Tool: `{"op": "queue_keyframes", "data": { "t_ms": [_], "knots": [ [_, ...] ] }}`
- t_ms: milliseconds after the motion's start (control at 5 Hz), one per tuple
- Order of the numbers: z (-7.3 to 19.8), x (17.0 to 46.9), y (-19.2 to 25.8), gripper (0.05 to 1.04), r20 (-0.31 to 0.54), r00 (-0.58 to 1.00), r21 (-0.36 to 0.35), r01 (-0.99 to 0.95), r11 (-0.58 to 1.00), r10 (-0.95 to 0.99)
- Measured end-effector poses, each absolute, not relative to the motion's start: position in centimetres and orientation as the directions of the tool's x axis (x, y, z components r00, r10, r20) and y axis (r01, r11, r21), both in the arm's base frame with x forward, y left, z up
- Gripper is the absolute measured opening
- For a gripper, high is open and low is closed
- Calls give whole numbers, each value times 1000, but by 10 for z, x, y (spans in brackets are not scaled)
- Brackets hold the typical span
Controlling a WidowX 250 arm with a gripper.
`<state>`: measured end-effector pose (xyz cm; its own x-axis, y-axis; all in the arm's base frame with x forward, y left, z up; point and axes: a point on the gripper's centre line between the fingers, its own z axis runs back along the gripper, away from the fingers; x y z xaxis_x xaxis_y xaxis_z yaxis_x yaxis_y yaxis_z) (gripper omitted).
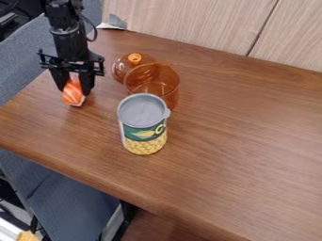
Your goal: Placed the roll inside the brown transparent bowl
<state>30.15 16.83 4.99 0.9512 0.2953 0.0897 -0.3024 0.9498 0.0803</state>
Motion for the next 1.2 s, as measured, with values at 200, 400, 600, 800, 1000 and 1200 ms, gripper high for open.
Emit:
{"op": "queue_keyframes", "data": {
  "t_ms": [200,400,600,800,1000,1200],
  "knots": [
    [88,307,163,582,167,948,96,-289,953,270],
    [123,313,152,582,242,934,54,-283,957,263],
    [138,318,130,582,280,932,-14,-237,971,232],
    [134,321,105,582,265,945,-37,-187,982,190],
    [126,324,85,581,255,954,-42,-154,987,160],
    [112,326,71,581,242,963,-30,-119,992,123]
  ]
}}
